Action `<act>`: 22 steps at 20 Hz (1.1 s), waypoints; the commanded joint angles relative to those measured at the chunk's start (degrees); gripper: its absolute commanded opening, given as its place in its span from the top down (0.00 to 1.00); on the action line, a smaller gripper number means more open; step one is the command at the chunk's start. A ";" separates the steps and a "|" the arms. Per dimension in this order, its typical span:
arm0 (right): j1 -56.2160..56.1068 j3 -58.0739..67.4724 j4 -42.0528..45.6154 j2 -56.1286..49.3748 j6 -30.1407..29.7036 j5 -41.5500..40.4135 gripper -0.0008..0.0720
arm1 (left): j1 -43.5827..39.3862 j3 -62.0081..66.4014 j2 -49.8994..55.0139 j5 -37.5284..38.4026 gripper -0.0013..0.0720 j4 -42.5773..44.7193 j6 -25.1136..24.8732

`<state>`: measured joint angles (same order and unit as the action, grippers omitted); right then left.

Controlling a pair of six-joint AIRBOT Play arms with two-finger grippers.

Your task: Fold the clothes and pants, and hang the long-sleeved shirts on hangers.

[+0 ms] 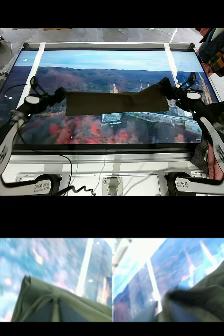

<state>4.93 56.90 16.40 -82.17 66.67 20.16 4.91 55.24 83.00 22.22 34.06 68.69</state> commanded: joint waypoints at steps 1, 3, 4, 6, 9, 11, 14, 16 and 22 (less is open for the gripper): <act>-0.26 5.81 0.04 -9.42 0.33 -1.62 0.05 | -0.76 6.60 8.04 0.76 0.04 -0.20 0.26; -0.26 5.84 1.11 -9.35 0.31 -1.57 0.05 | 0.28 6.62 7.37 4.20 0.02 2.36 -0.11; -0.26 5.84 2.12 -9.11 0.31 -1.51 0.05 | 1.40 6.62 6.73 6.25 0.02 4.79 -0.09; -0.26 5.90 3.98 -8.46 0.28 0.55 0.05 | 4.57 6.62 5.88 12.96 0.04 8.00 -0.04; -0.28 5.92 9.68 -8.26 0.28 8.66 0.05 | 9.86 6.62 6.01 24.22 0.04 10.43 0.33; -0.35 5.90 15.98 -8.35 0.28 16.37 0.05 | 11.56 6.62 7.08 30.03 0.04 11.76 0.35; -0.35 5.90 19.06 -8.33 0.13 25.88 0.05 | 9.81 6.62 10.38 31.85 0.04 11.02 -1.27; -0.39 5.97 19.06 -8.33 0.13 28.96 0.06 | 6.71 6.62 12.63 31.06 0.06 7.13 -4.50; -4.46 10.08 19.91 -8.33 -0.24 30.42 0.35 | 0.55 10.49 13.75 25.33 0.92 1.14 -6.64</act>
<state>2.59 64.90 35.55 -90.50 66.78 48.93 7.51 63.29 96.42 48.01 38.15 63.11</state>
